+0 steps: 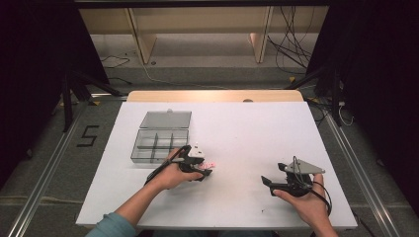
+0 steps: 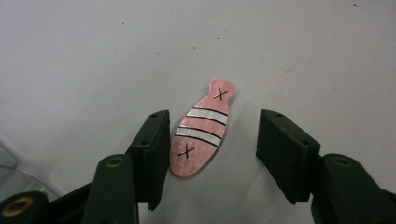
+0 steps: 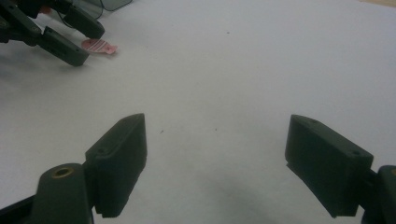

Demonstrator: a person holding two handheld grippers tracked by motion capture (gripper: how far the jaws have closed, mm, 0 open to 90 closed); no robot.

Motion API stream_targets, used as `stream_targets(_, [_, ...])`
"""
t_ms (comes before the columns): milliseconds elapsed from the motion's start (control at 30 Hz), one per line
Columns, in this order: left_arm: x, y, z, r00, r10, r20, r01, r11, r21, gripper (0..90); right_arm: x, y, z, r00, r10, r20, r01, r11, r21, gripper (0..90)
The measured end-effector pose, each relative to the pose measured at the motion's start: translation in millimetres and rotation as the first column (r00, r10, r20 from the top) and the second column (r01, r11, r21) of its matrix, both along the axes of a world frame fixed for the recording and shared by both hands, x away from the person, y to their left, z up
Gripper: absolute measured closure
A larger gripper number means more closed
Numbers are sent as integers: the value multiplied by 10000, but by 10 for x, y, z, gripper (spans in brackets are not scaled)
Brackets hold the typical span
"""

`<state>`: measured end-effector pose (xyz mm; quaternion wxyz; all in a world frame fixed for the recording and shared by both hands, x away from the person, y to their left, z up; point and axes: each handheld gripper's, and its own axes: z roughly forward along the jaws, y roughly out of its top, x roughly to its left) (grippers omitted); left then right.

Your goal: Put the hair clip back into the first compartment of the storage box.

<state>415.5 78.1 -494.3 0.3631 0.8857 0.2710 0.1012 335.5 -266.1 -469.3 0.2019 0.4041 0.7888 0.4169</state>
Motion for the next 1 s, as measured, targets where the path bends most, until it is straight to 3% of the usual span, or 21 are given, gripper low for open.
stream_targets(333, [-6,12,-6,9999,116,58,-115,9998,-157,535,0,-9,-7,10000,-87,-2,87,10000,-17,228])
stream_targets(500, [11,29,-1,9997,241,80,-240,9996,-134,637,0,-8,-7,9999,-98,-27,98,10000,19,231])
stream_targets(700, [7,25,2,9996,259,103,-258,9996,-102,674,4,-9,-15,9999,-94,-49,94,10000,26,236])
stream_targets(867, [-15,26,-4,9992,100,385,-100,9999,-5,683,4,-8,-13,9999,-92,-48,92,10000,24,239])
stream_targets(1000, [-33,40,-22,9986,132,509,-123,9998,-183,684,7,-8,-17,9999,-79,-70,79,10000,3,241])
